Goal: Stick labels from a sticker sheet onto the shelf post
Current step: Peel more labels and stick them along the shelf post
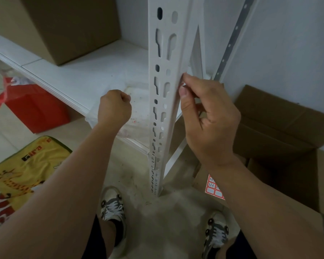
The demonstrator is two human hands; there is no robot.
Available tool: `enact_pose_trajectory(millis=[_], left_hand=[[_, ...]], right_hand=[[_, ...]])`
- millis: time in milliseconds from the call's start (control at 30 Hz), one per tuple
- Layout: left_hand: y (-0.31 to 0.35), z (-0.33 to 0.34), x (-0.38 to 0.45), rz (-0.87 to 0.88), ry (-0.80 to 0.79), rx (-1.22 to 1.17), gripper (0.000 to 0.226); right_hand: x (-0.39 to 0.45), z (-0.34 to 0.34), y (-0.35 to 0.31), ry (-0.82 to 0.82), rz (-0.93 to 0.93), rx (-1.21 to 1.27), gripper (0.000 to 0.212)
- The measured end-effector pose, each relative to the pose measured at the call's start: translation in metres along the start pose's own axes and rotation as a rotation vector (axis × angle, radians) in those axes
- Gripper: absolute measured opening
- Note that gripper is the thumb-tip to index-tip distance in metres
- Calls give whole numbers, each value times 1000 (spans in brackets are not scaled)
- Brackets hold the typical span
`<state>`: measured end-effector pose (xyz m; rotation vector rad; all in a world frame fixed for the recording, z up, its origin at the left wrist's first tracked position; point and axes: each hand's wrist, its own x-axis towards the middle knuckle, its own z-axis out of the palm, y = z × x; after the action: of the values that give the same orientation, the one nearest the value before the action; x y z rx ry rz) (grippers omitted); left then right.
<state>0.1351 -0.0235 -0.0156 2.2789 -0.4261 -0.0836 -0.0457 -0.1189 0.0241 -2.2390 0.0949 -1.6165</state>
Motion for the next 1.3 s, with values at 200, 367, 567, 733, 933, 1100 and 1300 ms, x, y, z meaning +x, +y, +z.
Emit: enact_pose_trajectory(millis=[200, 367, 567, 733, 933, 1100, 1300], left_hand=[[3, 2, -1, -45, -33, -21, 46], [7, 5, -9, -22, -142, 105, 30], [12, 2, -13, -20, -129, -17, 29], [24, 7, -19, 40, -62, -211, 10], [69, -7, -53, 11, -36, -627, 37], [94, -3, -78, -73, -36, -875, 56], [104, -2, -85, -111, 98, -903, 49]], right_hand=[[3, 1, 2, 19, -60, -52, 13], [6, 0, 2, 10, -93, -71, 13], [8, 0, 2, -1, -117, -88, 12], [8, 0, 3, 0, -120, -90, 14], [8, -1, 5, 5, -93, -55, 10], [10, 2, -4, 34, 7, -20, 11], [6, 5, -6, 21, 62, 6, 14]])
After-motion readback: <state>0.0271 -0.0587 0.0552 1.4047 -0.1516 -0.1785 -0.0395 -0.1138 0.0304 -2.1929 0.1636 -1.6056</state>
